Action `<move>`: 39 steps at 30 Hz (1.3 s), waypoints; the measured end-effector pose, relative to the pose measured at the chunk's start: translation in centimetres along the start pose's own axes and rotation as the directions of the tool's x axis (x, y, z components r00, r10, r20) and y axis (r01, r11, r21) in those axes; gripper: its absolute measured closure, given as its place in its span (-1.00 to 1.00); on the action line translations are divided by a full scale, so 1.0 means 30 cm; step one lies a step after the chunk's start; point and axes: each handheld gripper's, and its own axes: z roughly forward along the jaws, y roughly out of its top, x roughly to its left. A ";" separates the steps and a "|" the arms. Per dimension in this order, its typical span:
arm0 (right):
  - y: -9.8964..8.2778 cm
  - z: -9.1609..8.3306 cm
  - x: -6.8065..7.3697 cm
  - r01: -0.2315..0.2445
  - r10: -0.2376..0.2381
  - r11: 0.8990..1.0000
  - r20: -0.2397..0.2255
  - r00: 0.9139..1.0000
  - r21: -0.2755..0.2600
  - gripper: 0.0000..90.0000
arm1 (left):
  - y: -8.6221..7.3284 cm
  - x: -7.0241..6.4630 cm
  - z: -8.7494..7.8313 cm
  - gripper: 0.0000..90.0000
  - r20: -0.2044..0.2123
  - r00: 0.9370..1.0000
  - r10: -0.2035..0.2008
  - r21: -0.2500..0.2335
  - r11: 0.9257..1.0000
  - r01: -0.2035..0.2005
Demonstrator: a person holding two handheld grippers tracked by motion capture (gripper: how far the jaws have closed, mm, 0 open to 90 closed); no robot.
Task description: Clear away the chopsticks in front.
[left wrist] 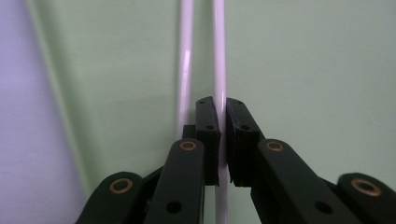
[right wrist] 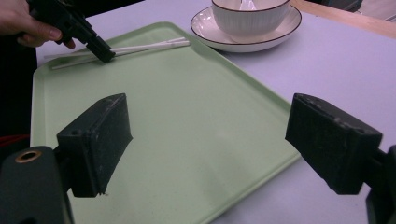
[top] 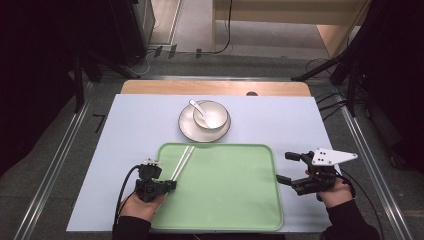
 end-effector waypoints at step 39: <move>-0.006 -0.003 0.002 -0.004 0.004 1.000 0.004 1.000 0.007 -0.68 | 0.046 0.059 -0.098 -0.10 0.141 0.972 0.190 -0.115 0.978 -0.174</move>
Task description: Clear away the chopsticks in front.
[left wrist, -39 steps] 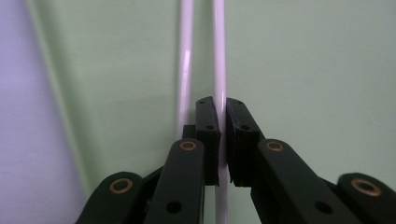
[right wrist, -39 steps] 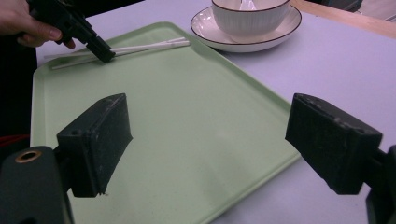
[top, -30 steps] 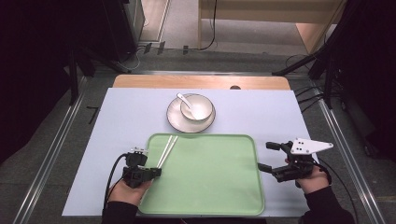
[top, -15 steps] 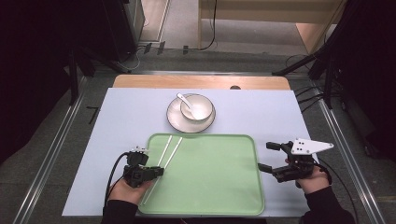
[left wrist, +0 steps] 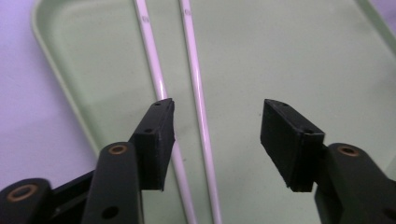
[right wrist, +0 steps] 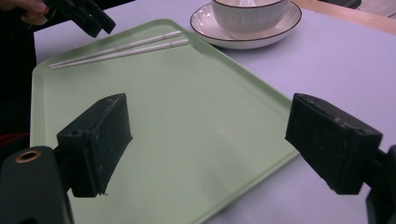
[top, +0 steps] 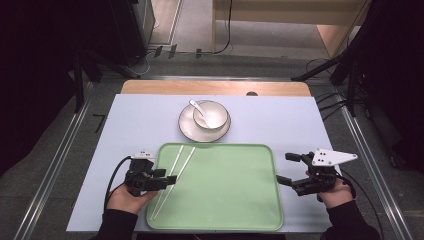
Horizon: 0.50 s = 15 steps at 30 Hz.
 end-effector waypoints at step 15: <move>-0.004 -0.007 0.001 -0.005 0.005 1.000 0.001 1.000 -0.003 -0.68 | -0.049 0.123 -0.162 -0.25 -0.031 0.998 0.054 -0.058 0.997 -0.056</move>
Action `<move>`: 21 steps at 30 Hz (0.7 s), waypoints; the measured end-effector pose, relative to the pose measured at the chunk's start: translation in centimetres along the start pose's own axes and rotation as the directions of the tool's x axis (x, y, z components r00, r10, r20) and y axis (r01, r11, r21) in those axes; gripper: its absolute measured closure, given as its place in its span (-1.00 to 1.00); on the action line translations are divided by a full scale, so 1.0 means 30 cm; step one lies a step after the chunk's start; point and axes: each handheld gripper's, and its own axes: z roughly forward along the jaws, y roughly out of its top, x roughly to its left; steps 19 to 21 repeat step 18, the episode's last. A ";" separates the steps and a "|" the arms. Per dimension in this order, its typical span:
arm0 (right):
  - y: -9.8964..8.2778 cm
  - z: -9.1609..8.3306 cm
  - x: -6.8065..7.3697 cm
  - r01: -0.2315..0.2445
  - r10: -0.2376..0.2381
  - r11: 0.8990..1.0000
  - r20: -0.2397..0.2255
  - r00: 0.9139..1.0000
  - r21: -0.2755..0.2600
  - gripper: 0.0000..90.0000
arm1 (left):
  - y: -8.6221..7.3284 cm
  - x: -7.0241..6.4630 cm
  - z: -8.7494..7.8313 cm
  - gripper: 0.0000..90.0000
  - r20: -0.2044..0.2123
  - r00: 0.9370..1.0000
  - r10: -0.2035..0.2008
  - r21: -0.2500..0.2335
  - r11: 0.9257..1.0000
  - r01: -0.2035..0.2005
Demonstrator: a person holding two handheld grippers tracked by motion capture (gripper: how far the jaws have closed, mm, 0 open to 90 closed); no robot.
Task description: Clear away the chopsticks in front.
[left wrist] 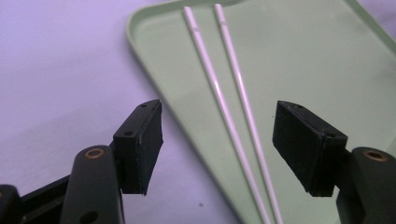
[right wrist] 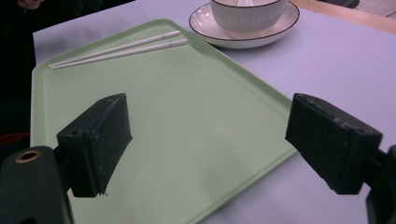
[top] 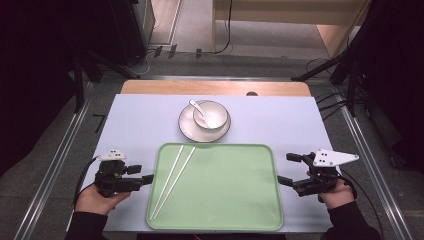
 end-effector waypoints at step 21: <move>-0.001 -0.002 0.000 0.000 0.000 1.000 -0.001 1.000 -0.001 -0.68 | -0.039 0.083 -0.058 -0.28 -0.047 0.997 -0.060 -0.053 0.997 0.057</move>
